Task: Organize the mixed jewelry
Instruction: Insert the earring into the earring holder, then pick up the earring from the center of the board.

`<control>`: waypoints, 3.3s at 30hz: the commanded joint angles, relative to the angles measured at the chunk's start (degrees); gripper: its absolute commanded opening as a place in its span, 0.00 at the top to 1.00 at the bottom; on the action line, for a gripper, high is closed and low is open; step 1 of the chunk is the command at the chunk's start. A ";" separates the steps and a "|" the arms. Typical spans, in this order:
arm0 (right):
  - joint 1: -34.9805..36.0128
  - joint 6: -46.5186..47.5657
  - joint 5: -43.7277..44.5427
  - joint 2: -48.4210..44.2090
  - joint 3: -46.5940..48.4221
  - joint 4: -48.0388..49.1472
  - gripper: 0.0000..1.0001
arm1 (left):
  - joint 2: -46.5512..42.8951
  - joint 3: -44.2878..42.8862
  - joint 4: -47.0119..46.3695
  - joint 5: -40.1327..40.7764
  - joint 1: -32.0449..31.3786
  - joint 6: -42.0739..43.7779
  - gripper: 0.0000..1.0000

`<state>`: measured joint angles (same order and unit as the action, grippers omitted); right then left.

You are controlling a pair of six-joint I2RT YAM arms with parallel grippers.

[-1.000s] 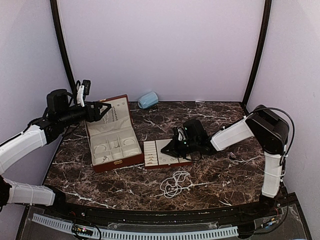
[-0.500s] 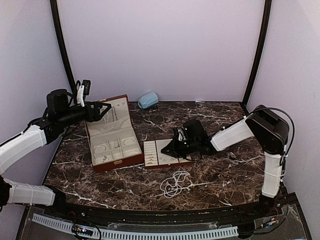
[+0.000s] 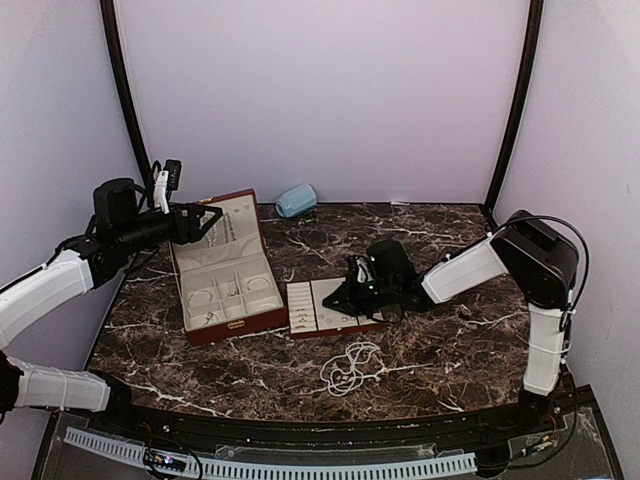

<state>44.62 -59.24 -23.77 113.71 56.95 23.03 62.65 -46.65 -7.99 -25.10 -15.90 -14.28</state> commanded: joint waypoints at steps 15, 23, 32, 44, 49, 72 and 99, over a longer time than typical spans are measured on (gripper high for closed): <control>0.12 3.41 3.24 -1.90 0.03 -4.32 0.88 | -1.47 0.86 -0.62 -0.92 0.34 -0.22 0.30; 0.12 5.84 4.75 -2.79 1.43 -8.87 0.87 | -1.76 0.87 -0.69 -0.95 0.34 -0.28 0.29; 0.78 9.54 7.40 -1.97 4.76 -15.51 0.87 | -1.74 0.86 -0.71 -1.00 0.34 -0.40 0.29; 3.66 15.06 15.14 -0.84 10.29 -28.20 0.87 | -2.15 0.93 -0.62 -1.03 0.34 -0.48 0.29; 5.12 17.50 16.47 0.07 12.68 -31.41 0.88 | -2.44 0.99 -0.55 -0.73 0.34 -0.32 0.29; 7.06 23.50 23.54 -1.47 22.19 -41.78 0.86 | -4.21 1.67 -0.21 1.94 0.34 0.75 0.29; -0.88 8.91 31.56 -38.39 -7.93 -61.61 0.65 | -3.61 -0.72 5.10 8.24 2.26 4.58 0.28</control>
<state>45.39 -41.43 8.67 80.60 55.83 -34.15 59.83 -46.44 -3.81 -18.98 -14.04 -11.66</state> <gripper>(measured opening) 0.362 0.718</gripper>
